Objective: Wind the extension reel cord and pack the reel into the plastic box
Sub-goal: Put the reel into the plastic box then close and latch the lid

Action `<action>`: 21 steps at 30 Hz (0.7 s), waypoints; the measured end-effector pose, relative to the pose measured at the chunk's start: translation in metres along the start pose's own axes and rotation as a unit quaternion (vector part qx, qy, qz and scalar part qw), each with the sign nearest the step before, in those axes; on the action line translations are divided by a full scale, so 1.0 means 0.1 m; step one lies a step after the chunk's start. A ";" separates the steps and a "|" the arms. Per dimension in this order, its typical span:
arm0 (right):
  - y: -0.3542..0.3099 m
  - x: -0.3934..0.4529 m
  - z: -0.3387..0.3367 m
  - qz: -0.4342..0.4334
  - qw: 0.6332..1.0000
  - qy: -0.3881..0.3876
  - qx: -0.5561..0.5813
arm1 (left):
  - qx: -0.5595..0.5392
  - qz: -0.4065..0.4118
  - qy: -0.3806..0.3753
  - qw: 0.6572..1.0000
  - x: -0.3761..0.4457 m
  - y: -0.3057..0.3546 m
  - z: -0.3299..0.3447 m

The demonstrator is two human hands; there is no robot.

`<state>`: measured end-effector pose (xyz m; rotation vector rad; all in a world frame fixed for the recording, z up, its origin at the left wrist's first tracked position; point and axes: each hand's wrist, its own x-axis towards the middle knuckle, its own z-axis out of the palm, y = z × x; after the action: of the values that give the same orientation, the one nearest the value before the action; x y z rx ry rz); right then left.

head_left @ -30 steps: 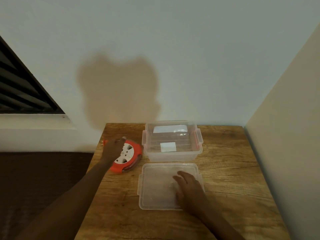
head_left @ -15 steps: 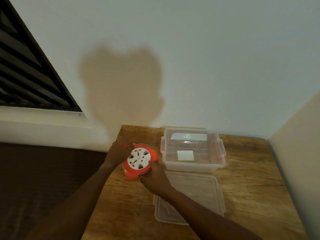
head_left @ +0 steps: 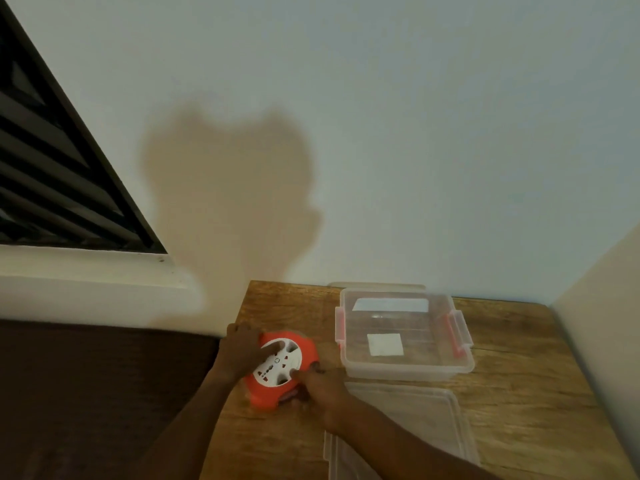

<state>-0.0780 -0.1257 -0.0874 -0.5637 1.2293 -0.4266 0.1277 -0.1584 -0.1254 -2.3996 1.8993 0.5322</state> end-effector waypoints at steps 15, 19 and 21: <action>-0.16 -0.33 -0.19 -0.239 0.923 0.004 -0.302 | -0.278 -0.056 0.016 0.959 -0.43 -0.12 -0.27; -0.53 -0.57 -0.51 -0.312 0.902 0.017 -0.299 | -0.325 0.026 0.026 0.945 -0.38 0.18 -0.71; -0.75 -0.68 -0.70 -0.343 0.889 0.042 -0.300 | -0.314 0.074 0.025 0.946 -0.34 0.40 -0.90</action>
<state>-0.1648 -0.1569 -0.0066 -1.5520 1.2142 -0.6659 0.1048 -0.1580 -0.0243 -2.6262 2.2008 1.2691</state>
